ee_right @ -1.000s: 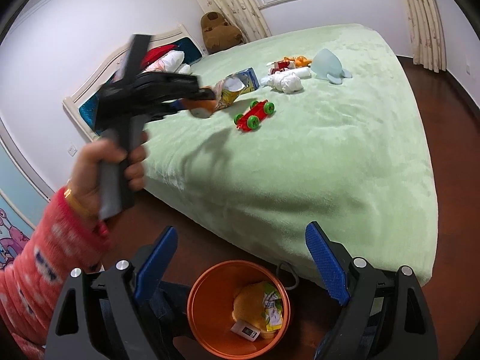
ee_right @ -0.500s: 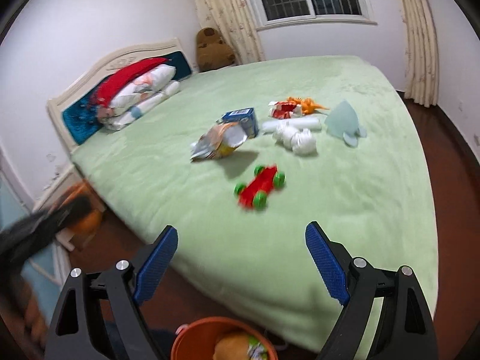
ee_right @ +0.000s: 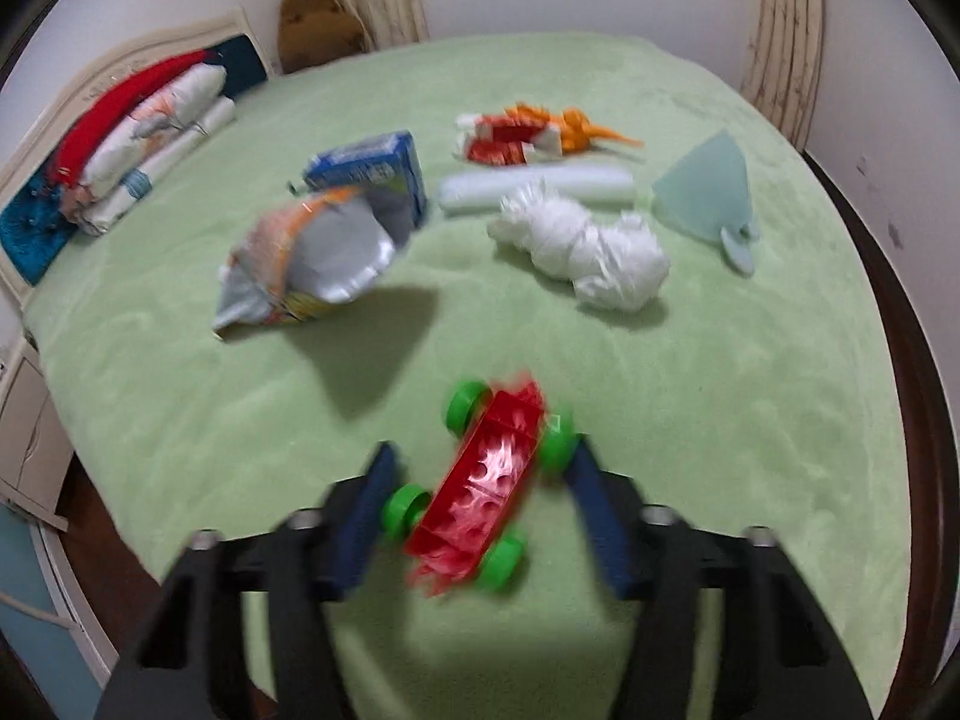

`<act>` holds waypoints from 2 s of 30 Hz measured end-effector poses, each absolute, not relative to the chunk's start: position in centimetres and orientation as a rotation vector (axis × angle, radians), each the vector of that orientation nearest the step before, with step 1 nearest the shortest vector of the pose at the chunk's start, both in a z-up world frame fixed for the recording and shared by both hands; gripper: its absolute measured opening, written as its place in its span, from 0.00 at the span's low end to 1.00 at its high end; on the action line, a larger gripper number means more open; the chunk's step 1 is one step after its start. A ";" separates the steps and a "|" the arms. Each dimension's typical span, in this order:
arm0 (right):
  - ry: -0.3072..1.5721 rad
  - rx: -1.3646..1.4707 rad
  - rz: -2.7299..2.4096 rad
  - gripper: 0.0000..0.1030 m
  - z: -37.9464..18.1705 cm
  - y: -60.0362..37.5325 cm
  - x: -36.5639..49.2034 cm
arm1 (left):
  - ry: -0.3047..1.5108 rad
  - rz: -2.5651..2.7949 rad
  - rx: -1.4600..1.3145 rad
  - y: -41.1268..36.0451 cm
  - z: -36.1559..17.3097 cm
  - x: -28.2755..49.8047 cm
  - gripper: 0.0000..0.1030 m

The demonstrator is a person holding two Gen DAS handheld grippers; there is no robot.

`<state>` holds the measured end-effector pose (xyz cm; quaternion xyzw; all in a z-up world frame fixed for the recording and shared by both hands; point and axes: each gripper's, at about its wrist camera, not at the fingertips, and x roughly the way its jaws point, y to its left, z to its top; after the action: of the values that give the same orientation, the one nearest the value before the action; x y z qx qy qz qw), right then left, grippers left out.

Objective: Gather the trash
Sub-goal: 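Grasp the red toy car with the right tool while the left tool holds the sock, then drop the toy car and sock into the orange bin by opening both tools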

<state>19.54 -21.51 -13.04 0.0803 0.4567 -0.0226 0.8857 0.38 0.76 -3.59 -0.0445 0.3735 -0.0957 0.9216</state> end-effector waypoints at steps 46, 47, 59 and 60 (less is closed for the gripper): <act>1.016 0.158 0.369 0.39 -14.7 -22.8 -3.8 | 1.195 -0.341 0.008 -2.9 -17.8 -5.4 0.30; 1.048 0.167 0.375 0.39 -15.9 -22.7 -3.9 | 1.233 -0.342 0.005 -3.0 -19.2 -5.5 0.30; 1.325 0.158 0.343 0.39 -28.0 -19.8 -3.7 | 1.520 -0.288 0.009 -4.4 -30.2 -6.3 0.30; 1.337 0.157 0.339 0.39 -28.5 -19.7 -3.5 | 1.547 -0.281 -0.010 -4.3 -31.0 -6.2 0.30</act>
<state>-3.50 -19.75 -28.46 0.0724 0.6162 0.1561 0.7685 -6.20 -4.30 -30.97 -0.0045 0.6962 -0.1264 0.7066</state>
